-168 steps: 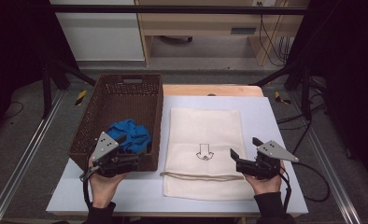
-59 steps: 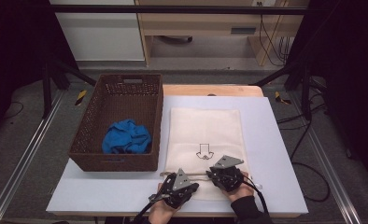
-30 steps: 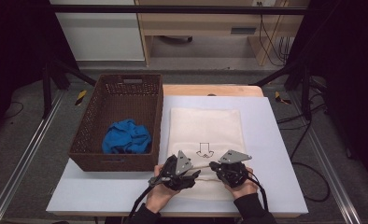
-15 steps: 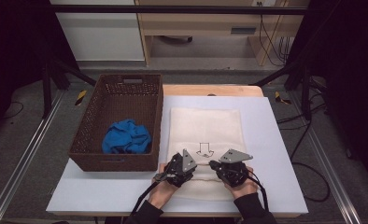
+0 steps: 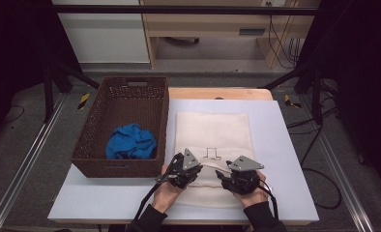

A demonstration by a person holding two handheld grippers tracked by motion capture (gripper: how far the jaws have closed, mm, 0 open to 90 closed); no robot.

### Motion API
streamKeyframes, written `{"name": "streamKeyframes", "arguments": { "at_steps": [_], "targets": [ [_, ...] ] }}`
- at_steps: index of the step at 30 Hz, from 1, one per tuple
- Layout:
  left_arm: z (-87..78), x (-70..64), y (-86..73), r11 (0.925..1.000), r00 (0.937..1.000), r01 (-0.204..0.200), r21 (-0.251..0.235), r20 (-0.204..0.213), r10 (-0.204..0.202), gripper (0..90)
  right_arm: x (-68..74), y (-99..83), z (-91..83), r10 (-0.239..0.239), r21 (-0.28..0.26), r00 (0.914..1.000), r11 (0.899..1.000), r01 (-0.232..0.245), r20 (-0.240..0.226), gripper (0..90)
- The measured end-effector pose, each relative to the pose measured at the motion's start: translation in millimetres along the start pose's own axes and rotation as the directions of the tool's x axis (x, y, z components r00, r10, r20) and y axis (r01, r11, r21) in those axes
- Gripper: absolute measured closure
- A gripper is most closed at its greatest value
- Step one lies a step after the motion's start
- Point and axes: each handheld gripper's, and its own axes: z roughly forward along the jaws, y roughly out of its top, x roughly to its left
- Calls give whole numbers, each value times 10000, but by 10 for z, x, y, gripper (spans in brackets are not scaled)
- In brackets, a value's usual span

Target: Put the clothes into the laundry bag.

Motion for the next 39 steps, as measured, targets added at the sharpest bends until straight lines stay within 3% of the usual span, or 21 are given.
{"name": "streamKeyframes", "arguments": {
  "at_steps": [4,7,10,12,14,18,20,25,27,31,39],
  "targets": [
    [-6,-2,1,10000,10000,36,-49,43,-36,851,-13,-26,68,35,409,9996,9992,-45,263,579],
    [13,-20,-18,10000,10000,34,-50,73,-33,841,-19,-26,101,50,595,9996,9982,-66,269,726],
    [-7,-33,-36,9997,9996,138,-201,266,-132,762,-22,-14,107,130,676,9996,9976,-147,253,855],
    [-48,-37,-36,9992,9992,243,-323,321,-232,663,-29,-8,93,264,656,9994,9975,-277,206,865],
    [-205,-53,-42,9957,9980,470,-793,463,-434,623,-40,-6,80,342,578,9992,9977,-353,197,868],
    [-446,-123,-130,9908,9980,481,-1267,477,-424,657,-61,0,51,601,354,9981,9975,-606,164,867],
    [-496,-168,-224,9896,9960,593,-1309,745,-498,721,-66,4,35,732,231,9972,9970,-736,160,867],
    [-423,-296,-406,9960,9940,486,-744,1013,-409,847,-79,11,10,804,12,9966,9968,-805,191,867],
    [-264,-368,-493,9989,9930,436,-173,1109,-414,868,-79,17,-8,876,-155,9960,9961,-873,190,867],
    [-115,-432,-546,9992,9933,291,284,1106,-321,880,-84,34,-42,845,-447,9962,9955,-835,224,867],
    [-76,-445,-572,9989,9936,371,288,1059,-399,884,-113,114,-141,969,-1225,9949,9881,-927,286,868]
  ]
}}
